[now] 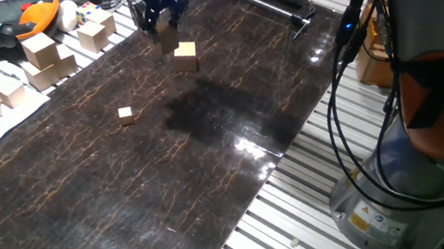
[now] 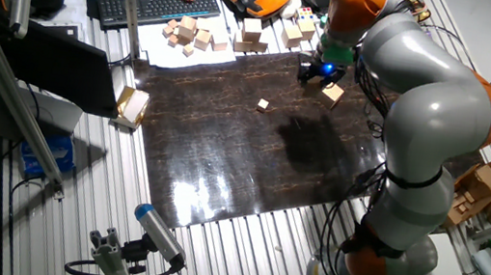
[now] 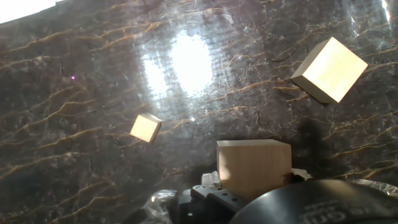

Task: Pick up one small block

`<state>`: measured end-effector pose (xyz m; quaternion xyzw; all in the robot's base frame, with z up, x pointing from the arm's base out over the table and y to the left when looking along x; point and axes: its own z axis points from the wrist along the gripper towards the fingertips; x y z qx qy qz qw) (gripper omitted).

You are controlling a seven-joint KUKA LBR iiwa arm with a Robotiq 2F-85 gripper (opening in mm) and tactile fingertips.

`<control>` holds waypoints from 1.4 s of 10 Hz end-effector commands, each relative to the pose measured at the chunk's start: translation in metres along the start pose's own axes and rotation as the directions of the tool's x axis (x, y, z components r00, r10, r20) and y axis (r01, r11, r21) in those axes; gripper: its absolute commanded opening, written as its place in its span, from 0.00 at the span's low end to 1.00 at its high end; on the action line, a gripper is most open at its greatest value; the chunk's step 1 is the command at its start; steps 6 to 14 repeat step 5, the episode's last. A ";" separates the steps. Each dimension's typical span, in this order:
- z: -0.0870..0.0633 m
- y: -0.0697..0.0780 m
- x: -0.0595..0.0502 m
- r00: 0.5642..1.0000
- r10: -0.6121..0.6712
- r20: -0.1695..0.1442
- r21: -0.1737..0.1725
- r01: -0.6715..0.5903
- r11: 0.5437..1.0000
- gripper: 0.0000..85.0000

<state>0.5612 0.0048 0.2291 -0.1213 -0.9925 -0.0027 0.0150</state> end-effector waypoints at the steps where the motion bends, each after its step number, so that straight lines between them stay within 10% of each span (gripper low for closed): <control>1: 0.000 0.001 0.001 1.000 0.000 0.001 -0.002 0.000 1.000 0.01; 14: 0.001 0.002 0.004 1.000 0.005 0.000 0.000 -0.005 1.000 0.01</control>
